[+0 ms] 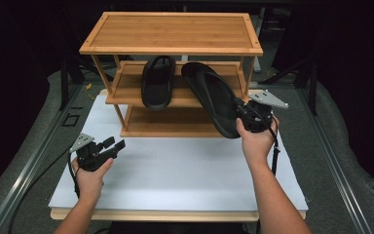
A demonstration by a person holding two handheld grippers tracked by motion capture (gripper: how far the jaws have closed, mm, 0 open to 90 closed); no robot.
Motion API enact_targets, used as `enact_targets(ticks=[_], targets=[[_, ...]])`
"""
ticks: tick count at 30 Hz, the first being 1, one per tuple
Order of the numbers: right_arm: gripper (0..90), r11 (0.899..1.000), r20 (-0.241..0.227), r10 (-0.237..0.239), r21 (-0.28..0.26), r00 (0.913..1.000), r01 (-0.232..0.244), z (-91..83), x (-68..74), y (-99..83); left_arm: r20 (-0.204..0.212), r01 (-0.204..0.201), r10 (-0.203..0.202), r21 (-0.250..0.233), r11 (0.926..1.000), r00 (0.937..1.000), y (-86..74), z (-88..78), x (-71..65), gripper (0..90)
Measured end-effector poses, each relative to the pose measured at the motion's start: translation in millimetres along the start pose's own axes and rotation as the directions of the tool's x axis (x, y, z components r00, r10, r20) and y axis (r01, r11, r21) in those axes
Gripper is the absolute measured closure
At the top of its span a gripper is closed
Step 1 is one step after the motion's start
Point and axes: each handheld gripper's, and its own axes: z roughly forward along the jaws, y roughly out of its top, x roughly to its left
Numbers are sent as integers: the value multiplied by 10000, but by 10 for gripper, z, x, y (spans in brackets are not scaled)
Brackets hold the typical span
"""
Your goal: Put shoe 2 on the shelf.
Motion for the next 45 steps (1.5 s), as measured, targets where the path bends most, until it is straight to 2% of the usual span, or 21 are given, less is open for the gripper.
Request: enact_targets(ticks=[9, 16, 20, 21, 26, 27, 29, 30, 31, 32, 33, 34, 36, 38, 39, 42, 45], targets=[[849, 9990, 220, 437, 59, 9988, -439, 262, -13, 163, 41, -12, 12, -42, 10000, 10000, 7, -10, -3, 468], [849, 9993, 504, 344, 149, 9981, -352, 461, 44, 240, 54, 26, -26, -41, 10000, 10000, 6, -5, 9, 468], [850, 10000, 867, -7, 85, 9962, 0, 573, 118, 247, 43, 91, -91, -59, 9999, 9999, 10, -15, 8, 468], [849, 9997, 852, 222, 95, 9961, -231, 631, 132, 241, 28, 69, -69, -68, 10000, 10000, 10, -14, 5, 468], [849, 9990, 1096, 348, 236, 9934, -376, 723, 158, 233, 44, -99, 100, -92, 9999, 9999, 12, -14, -19, 468], [849, 9989, 1294, 337, 280, 9910, -376, 745, 169, 233, 42, -102, 102, -101, 9999, 9999, 13, -15, -20, 468], [849, 9981, 974, 442, 392, 9943, -483, 801, 163, 251, 42, -72, 73, -123, 9999, 10000, 15, -15, -17, 468], [849, 9981, 974, 442, 392, 9943, -483, 801, 163, 251, 37, -64, 64, -113, 9999, 10000, 15, -14, -16, 468], [849, 9977, 1555, 461, 419, 9868, -532, 836, 194, 270, 36, -60, 60, -121, 9999, 10000, 13, -12, -16, 468], [849, 9972, 1012, 541, 469, 9934, -591, 854, 184, 281, 39, -58, 59, -114, 9999, 10000, 12, -9, -17, 468], [849, 9972, 1012, 541, 469, 9934, -591, 854, 184, 281, 44, -69, 69, -78, 9999, 10000, 11, -7, -19, 468], [849, 9970, 1311, 547, 468, 9899, -613, 873, 204, 293, 75, -79, 80, -86, 9999, 9999, 9, -4, -21, 468], [848, 9969, 1130, 521, 525, 9922, -583, 908, 223, 314, 76, -84, 84, -83, 9999, 9999, 8, -3, -27, 468], [848, 9958, 1646, 547, 639, 9848, -660, 946, 257, 325, 101, -88, 89, -84, 9999, 9999, 10, -6, -30, 468], [847, 9957, 1531, 555, 643, 9867, -660, 954, 259, 326, 90, -76, 77, -78, 9999, 9999, 12, -11, -29, 468], [843, 9957, 1693, 549, 642, 9840, -666, 974, 270, 317, 94, -30, 31, -119, 9999, 10000, 11, -11, -18, 468], [807, 9940, 1450, 738, 689, 9867, -845, 987, 272, 316, 101, -26, 27, -110, 9999, 9999, 10, -9, -19, 468]])
